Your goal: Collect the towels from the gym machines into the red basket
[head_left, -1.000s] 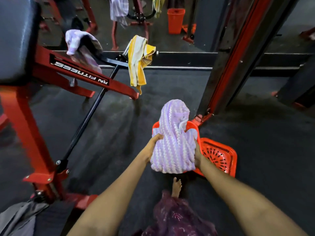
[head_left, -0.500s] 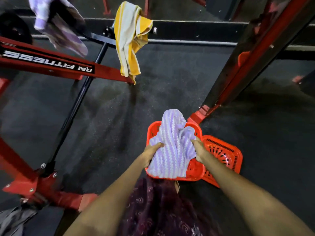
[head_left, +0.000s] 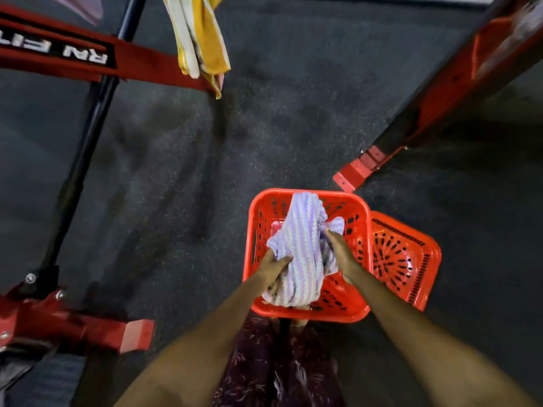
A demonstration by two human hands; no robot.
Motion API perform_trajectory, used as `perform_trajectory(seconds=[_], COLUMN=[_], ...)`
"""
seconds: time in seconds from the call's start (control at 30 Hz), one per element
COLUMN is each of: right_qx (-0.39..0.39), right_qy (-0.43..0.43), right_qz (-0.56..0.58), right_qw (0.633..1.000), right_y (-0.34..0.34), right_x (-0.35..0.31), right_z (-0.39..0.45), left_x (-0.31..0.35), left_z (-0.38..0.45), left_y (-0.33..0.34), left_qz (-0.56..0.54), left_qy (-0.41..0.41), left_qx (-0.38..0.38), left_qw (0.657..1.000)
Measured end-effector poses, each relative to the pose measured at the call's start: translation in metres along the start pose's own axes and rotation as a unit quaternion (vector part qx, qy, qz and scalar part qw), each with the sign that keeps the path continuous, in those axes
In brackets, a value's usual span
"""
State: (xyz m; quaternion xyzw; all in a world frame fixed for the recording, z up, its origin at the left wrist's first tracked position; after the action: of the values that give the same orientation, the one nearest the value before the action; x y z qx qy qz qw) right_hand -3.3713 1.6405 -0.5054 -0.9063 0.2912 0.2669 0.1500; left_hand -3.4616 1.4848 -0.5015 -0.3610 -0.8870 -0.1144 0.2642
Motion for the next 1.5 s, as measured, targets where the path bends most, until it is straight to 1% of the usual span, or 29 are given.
perform_trajectory(seconds=[0.07,0.13,0.2,0.3,0.43,0.5,0.67,0.77,0.97,1.03,1.1,1.17,1.27,1.33,1.4,1.47,1.5], right_qx=[0.010,0.023,0.015,0.012,0.032,0.029,0.031,0.020,-0.010,-0.027,-0.044,-0.064,-0.115,-0.158,-0.207,-0.243,-0.278], right_qy=[0.010,0.024,0.023,-0.009,-0.021,-0.041,-0.109,-0.146,-0.259,-0.294,-0.320,-0.345,-0.379,-0.386,-0.386,-0.404,-0.409], right_qz=[-0.037,-0.082,-0.083,-0.072,-0.061,-0.049,-0.077,-0.084,-0.118,-0.141,-0.157,-0.175,-0.212,-0.233,-0.252,-0.290,-0.299], right_qw=[0.999,0.996,0.996,0.997,0.997,0.998,0.991,0.985,0.959,0.945,0.933,0.920,0.894,0.878,0.863,0.833,0.816], right_y=[0.003,0.006,0.012,0.019,0.020,0.022,0.030,0.042,0.080,0.098,0.115,0.137,0.175,0.203,0.233,0.272,0.286], right_x=[-0.006,-0.006,-0.015,-0.034,-0.076,-0.101,-0.183,-0.240,-0.364,-0.394,-0.415,-0.431,-0.439,-0.433,-0.420,-0.405,-0.397], right_z=[-0.005,-0.003,-0.007,-0.004,-0.011,-0.022,-0.068,-0.098,-0.190,-0.219,-0.241,-0.261,-0.296,-0.320,-0.340,-0.343,-0.351], left_x=[-0.006,-0.010,-0.004,0.017,0.061,0.089,0.170,0.227,0.331,0.356,0.370,0.376,0.366,0.346,0.323,0.289,0.273], left_z=[0.014,0.023,0.020,0.018,0.010,-0.002,-0.043,-0.080,-0.166,-0.203,-0.237,-0.264,-0.314,-0.348,-0.377,-0.405,-0.416], left_y=[-0.002,0.000,0.004,0.004,0.000,-0.004,-0.026,-0.042,-0.099,-0.124,-0.146,-0.173,-0.212,-0.232,-0.248,-0.266,-0.274], left_qz=[0.054,0.085,0.099,0.080,0.068,0.045,-0.001,-0.011,-0.079,-0.090,-0.098,-0.116,-0.163,-0.203,-0.209,-0.214,-0.216], left_qy=[-0.012,-0.018,-0.036,-0.025,0.007,0.029,0.089,0.144,0.258,0.301,0.318,0.333,0.362,0.375,0.382,0.361,0.353], left_qx=[0.006,-0.010,-0.024,-0.017,0.003,0.032,0.090,0.107,0.139,0.167,0.192,0.221,0.265,0.308,0.346,0.397,0.424], left_qw=[0.998,0.996,0.994,0.996,0.998,0.998,0.992,0.984,0.953,0.935,0.923,0.909,0.879,0.851,0.831,0.816,0.806])
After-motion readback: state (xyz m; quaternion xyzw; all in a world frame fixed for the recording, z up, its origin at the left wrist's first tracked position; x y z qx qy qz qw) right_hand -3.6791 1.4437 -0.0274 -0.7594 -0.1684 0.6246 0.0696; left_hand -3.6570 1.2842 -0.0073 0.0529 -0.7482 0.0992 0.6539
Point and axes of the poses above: each hand's wrist, its own z-axis towards the middle knuckle, its own y-axis out of the palm, x = y × z, the point moved 7 cm from there along z, towards the middle knuckle, and after that the axes turned 6 degrees about -z, right-handed, at the moved point
